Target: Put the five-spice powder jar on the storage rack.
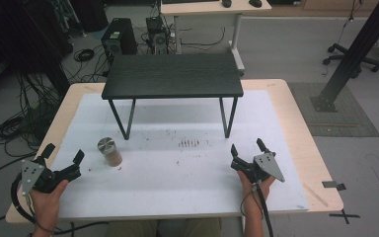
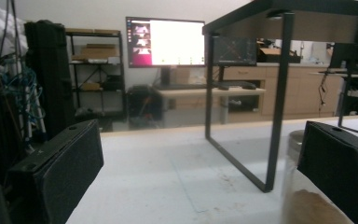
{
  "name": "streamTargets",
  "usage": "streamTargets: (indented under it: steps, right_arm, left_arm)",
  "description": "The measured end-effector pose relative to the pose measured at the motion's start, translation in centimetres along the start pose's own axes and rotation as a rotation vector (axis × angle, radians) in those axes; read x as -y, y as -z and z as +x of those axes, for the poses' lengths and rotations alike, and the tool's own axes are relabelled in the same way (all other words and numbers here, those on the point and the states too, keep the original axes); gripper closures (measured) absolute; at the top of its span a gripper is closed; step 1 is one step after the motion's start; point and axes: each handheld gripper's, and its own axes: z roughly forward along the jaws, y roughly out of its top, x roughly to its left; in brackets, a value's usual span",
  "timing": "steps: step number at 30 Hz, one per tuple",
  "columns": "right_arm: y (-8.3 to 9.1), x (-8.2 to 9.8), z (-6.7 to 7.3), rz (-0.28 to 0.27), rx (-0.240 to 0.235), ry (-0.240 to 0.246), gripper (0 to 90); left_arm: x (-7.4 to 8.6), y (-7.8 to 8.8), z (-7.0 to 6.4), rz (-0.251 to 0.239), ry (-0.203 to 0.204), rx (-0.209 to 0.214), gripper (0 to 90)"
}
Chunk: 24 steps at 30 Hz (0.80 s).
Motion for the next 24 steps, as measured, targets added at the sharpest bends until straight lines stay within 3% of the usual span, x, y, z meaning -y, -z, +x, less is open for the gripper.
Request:
streamTargets:
  steps: [11,20,24]
  right_arm:
    - [0.0,0.0,0.0,-0.002,0.0,-0.001,8.6]
    - [0.0,0.0,0.0,-0.003,-0.001,-0.001,8.4]
    - [0.0,0.0,0.0,-0.005,-0.001,-0.001,8.4]
  left_arm:
    - [-0.3,-1.1,-2.7,0.007,-0.002,0.093,0.2]
    - [0.3,-1.8,-4.0,0.019,0.004,0.115,0.4]
    - [1.0,-2.2,-4.8,0.039,-0.01,0.118,0.8]
